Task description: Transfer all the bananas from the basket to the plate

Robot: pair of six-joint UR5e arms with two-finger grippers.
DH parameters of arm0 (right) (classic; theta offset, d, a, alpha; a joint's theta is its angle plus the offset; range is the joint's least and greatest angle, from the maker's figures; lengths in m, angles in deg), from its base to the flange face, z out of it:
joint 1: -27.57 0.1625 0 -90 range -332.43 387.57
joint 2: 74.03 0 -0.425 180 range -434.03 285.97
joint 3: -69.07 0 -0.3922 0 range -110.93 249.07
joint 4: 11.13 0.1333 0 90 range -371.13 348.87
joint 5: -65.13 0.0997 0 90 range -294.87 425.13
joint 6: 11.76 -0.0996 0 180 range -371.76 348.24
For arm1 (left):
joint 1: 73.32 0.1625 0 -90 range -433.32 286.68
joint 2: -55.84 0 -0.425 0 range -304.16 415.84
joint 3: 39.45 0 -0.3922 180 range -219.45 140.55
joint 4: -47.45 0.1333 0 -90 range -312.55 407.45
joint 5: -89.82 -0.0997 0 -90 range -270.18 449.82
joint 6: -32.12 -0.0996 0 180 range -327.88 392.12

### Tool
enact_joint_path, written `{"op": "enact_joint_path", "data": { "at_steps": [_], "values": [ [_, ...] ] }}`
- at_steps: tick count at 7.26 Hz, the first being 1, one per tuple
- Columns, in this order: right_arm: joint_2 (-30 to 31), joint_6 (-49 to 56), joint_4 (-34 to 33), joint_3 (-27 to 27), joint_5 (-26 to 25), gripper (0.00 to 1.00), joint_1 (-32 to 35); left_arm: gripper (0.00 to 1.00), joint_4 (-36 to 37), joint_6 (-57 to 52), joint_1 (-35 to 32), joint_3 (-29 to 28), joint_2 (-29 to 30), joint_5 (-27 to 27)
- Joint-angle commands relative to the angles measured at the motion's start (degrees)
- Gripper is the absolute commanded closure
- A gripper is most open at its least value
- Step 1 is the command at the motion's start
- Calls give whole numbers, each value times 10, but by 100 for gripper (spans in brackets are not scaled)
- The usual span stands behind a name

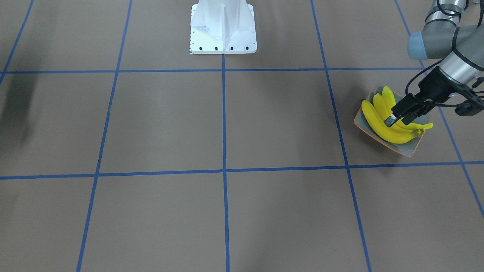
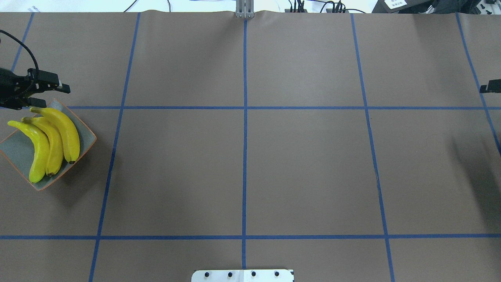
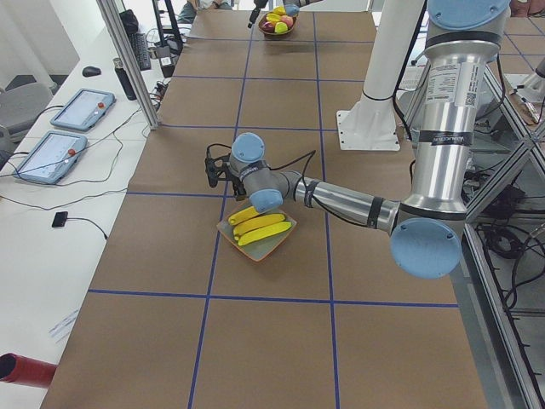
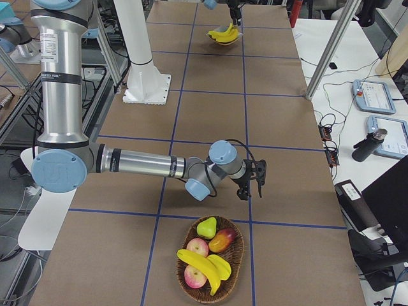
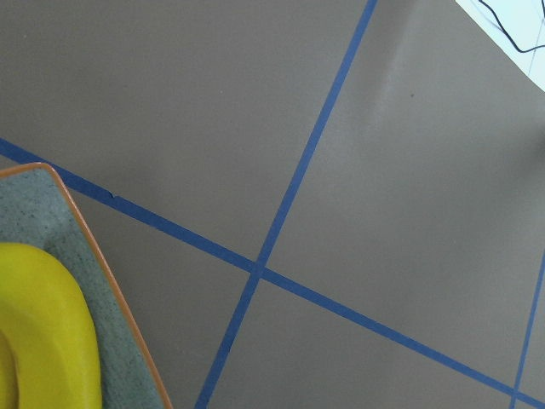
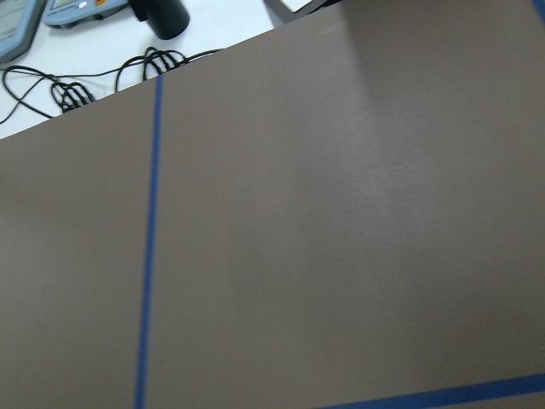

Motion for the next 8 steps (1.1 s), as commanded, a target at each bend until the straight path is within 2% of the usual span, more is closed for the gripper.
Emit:
{"op": "enact_joint_path", "data": {
  "at_steps": [1, 2, 3, 4, 6, 7, 8],
  "values": [
    [34, 135, -55, -10, 4, 0, 47, 0, 1, -132, -38, -46, -11, -16],
    [48, 205, -87, -8, 3, 0, 85, 0, 1, -154, -46, -60, -13, -16],
    [48, 277, -150, -2, 1, 0, 122, 0, 1, -154, -46, -66, -13, -16],
    [49, 338, -206, -2, -5, 0, 130, 0, -1, -163, -46, -65, -18, -16],
    [77, 351, -240, 2, -70, 0, 132, 0, -1, -196, -45, -68, -30, -16],
    [94, 360, -249, 3, -84, 0, 132, 0, -2, -195, -45, -67, -30, -16],
    [92, 369, -284, 7, -114, 1, 130, 0, -7, -194, -46, -60, -35, -16]
  ]
}}
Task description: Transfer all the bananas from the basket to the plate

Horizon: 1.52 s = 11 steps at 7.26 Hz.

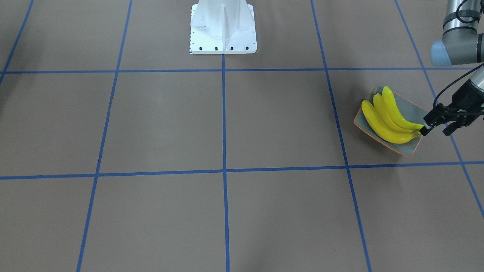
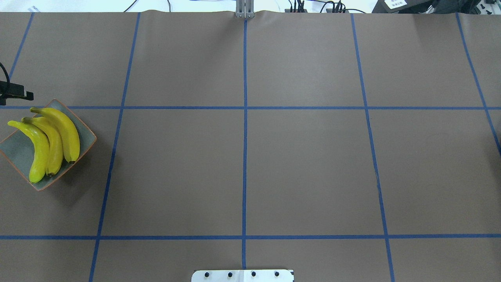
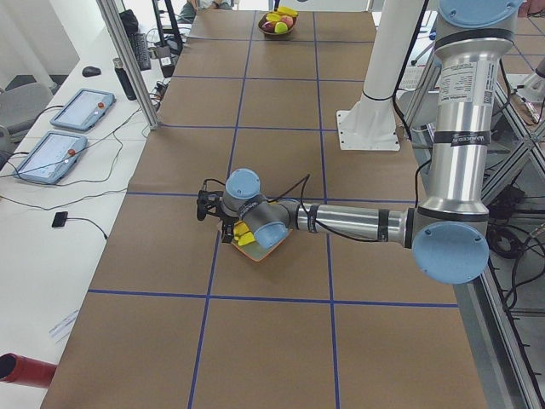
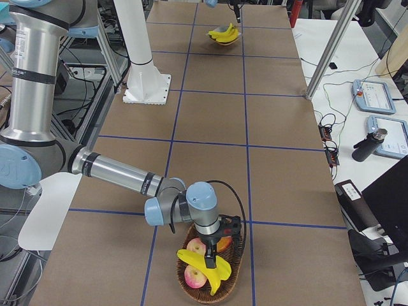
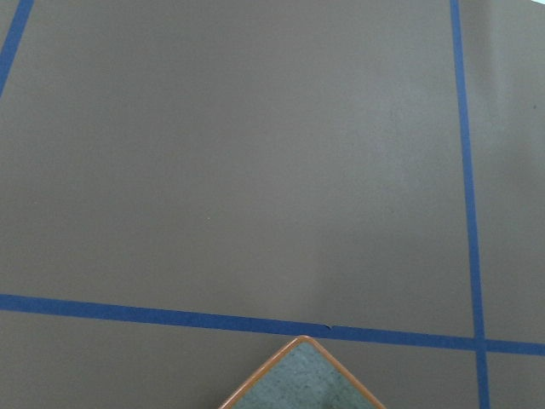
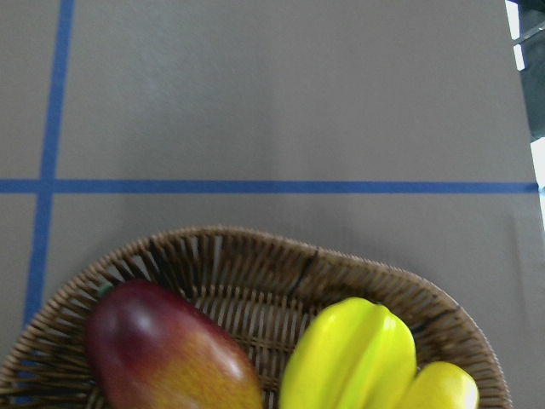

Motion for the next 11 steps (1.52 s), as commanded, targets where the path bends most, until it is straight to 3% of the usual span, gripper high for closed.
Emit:
{"op": "enact_joint_path", "data": {
  "at_steps": [1, 3, 4, 9, 11],
  "values": [
    [1, 70, -86, 13, -32, 2, -1, 0, -8, 1, 0, 16, -11, -15],
    [-88, 79, -295, 31, -3, 2, 12, 0, -15, 0, 1, 26, -21, -25],
    [-100, 78, -321, 22, -8, 2, 12, 0, -16, 0, 1, 27, -21, -25],
    [-99, -61, -309, -28, -17, 2, 11, 0, -19, -4, 3, 27, -21, -45],
    [-99, -62, -284, -62, -19, 2, 6, 0, -20, -4, 4, 25, -21, -45]
  ]
}}
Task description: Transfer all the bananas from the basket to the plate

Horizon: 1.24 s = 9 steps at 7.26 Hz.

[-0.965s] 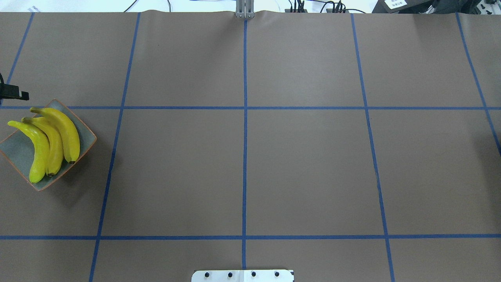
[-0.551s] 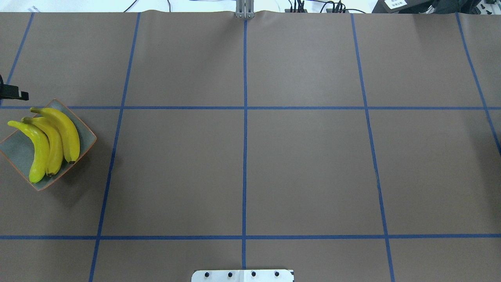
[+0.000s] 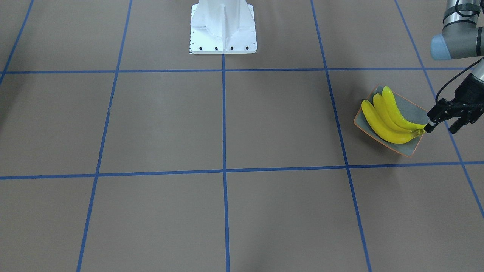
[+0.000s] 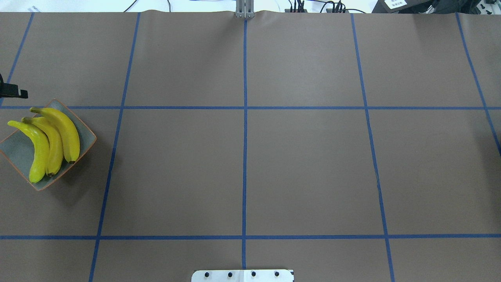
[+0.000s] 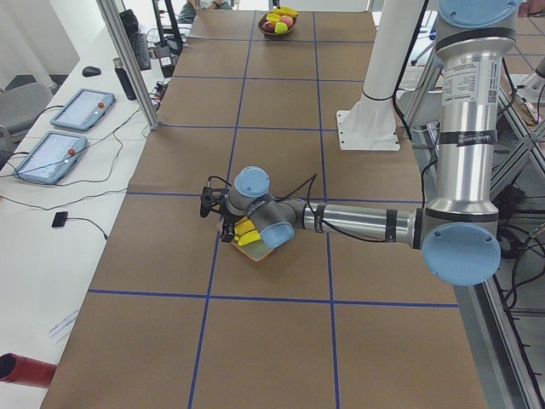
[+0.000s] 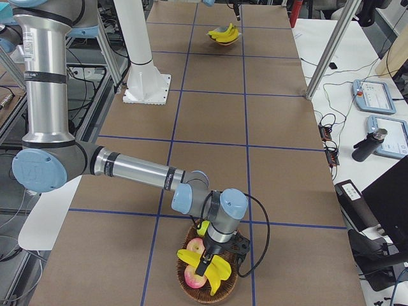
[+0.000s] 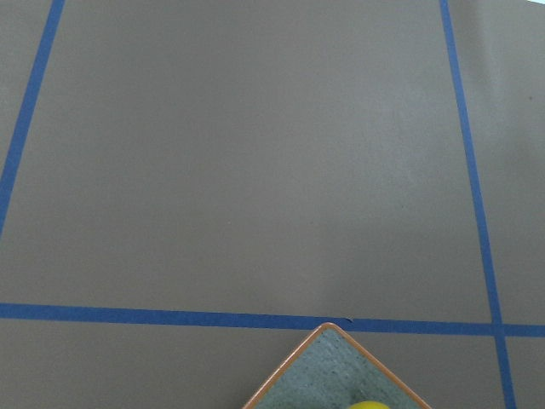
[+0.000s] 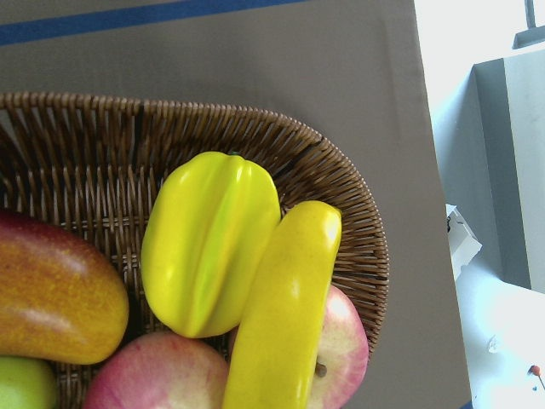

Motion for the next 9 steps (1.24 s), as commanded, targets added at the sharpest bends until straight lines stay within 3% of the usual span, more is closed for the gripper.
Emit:
{"op": "enact_joint_path", "data": {
  "at_steps": [1, 5, 6, 7, 8, 9],
  "values": [
    [-1, -6, 29, -32, -1, 4, -13, 0, 0, 0, 0, 1, 0, -1],
    [-2, -21, 29, -33, 0, 7, -30, 0, -3, 0, 0, 1, 0, -1],
    [-1, -20, 29, -33, 0, 12, -31, 0, -5, 1, 0, 1, 0, -1],
    [2, -19, 29, -33, 0, 28, -31, 0, -6, 2, 0, 1, 0, -1],
    [0, -21, 29, -33, 0, 58, -31, 0, -7, 3, 0, 2, 0, -1],
    [-1, -20, 29, -33, 0, 98, -31, 0, -7, 5, 0, 6, 0, -1]
  ]
}}
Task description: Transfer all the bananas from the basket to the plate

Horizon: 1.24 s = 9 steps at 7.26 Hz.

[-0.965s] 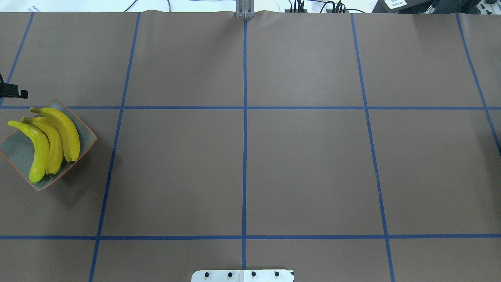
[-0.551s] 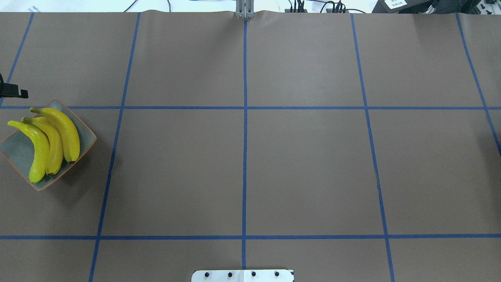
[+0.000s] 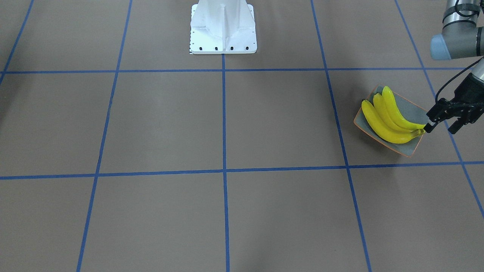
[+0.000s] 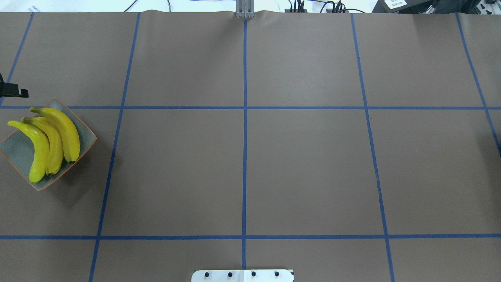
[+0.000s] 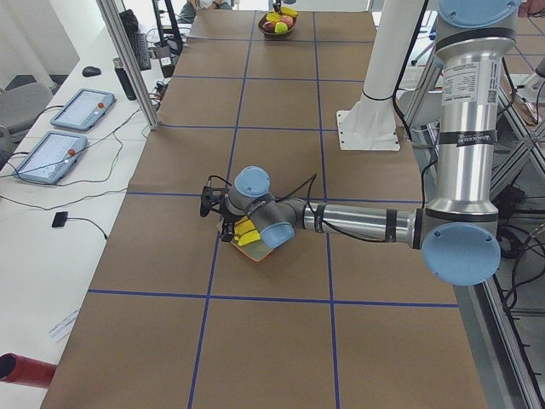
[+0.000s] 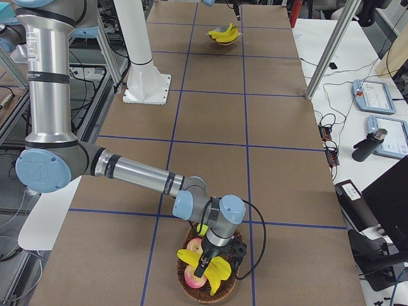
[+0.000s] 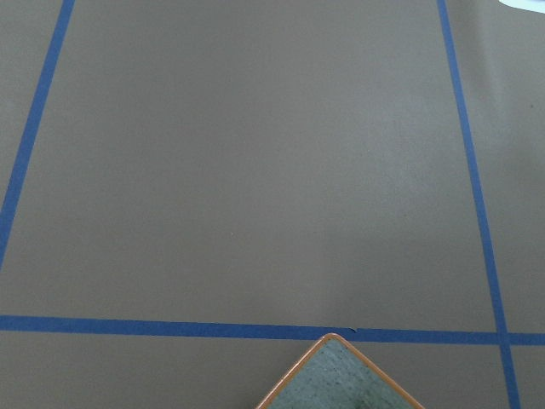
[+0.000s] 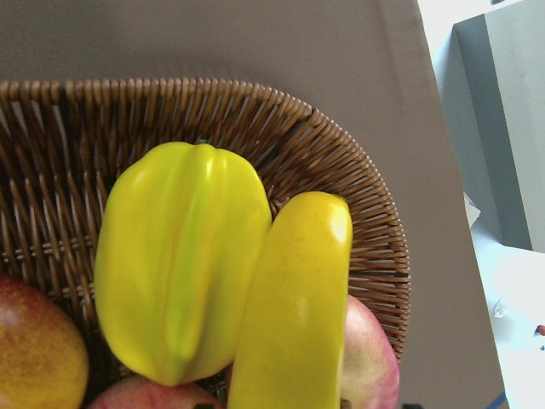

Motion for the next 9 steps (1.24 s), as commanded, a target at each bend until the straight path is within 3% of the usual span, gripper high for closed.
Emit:
{"op": "enact_joint_path", "data": {
  "at_steps": [1, 4, 7, 9],
  "values": [
    [-5, 1, 0, 2, 2, 100, 0, 0, 0, 3, -1, 4, 0, 0],
    [-25, 11, -8, 21, 7, 100, 1, 0, 0, 6, 0, 2, -1, 5],
    [-58, -1, -59, 118, 6, 100, 2, 0, 0, 20, 2, 4, 4, 9],
    [-99, -45, -70, 141, 90, 100, -1, 0, 9, 73, 3, -6, 35, 38]
  ]
}}
